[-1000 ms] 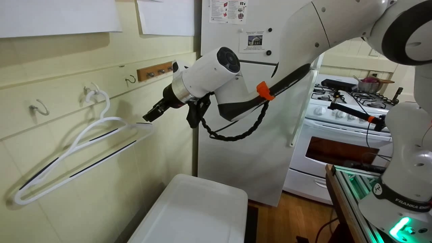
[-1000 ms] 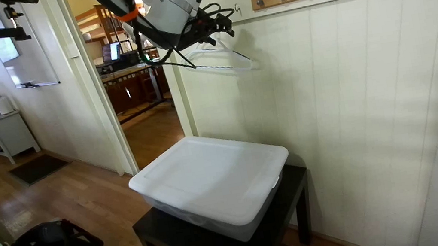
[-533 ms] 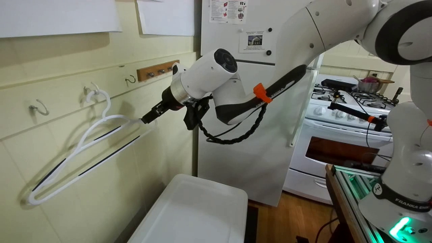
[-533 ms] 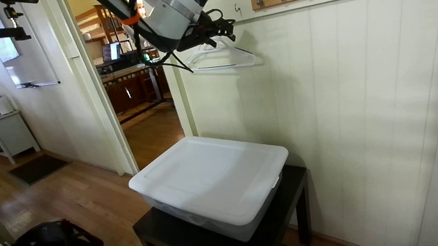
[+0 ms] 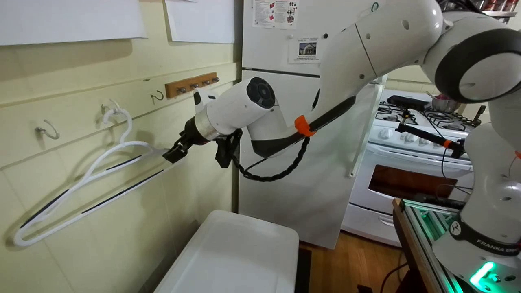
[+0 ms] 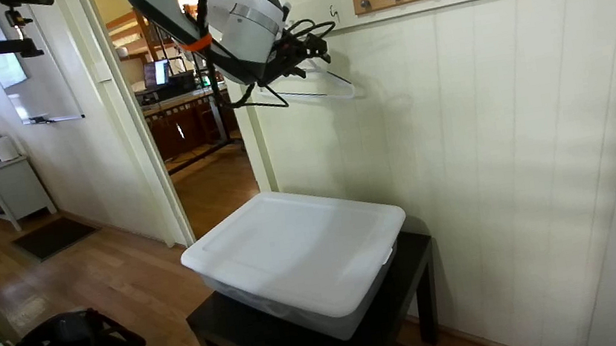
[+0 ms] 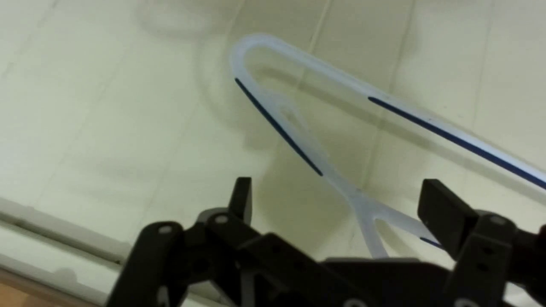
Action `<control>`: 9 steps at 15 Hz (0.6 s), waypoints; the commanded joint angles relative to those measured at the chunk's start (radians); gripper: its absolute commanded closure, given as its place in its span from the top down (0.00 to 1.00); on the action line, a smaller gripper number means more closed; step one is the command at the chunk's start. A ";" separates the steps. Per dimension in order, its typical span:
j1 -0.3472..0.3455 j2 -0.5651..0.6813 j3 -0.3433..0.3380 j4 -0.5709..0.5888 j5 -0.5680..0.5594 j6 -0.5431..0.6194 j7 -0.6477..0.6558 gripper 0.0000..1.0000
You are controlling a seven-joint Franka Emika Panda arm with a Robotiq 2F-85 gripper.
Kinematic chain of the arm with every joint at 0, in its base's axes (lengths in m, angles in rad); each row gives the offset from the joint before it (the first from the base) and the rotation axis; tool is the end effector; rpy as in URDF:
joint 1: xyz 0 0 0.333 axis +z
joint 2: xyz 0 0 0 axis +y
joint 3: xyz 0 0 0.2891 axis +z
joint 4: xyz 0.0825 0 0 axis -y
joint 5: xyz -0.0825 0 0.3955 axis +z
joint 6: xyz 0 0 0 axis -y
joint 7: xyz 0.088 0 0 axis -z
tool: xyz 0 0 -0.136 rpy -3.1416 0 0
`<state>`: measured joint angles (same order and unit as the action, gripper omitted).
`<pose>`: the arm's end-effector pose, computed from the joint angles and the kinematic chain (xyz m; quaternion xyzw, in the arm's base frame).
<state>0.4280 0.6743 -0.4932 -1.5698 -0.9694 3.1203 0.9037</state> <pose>0.7431 0.0865 0.3019 0.8748 0.1063 0.4486 0.1487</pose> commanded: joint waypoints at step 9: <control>0.154 0.282 -0.280 0.264 -0.035 0.098 0.128 1.00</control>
<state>0.5604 0.8757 -0.7057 -1.3831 -1.0018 3.1876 0.9751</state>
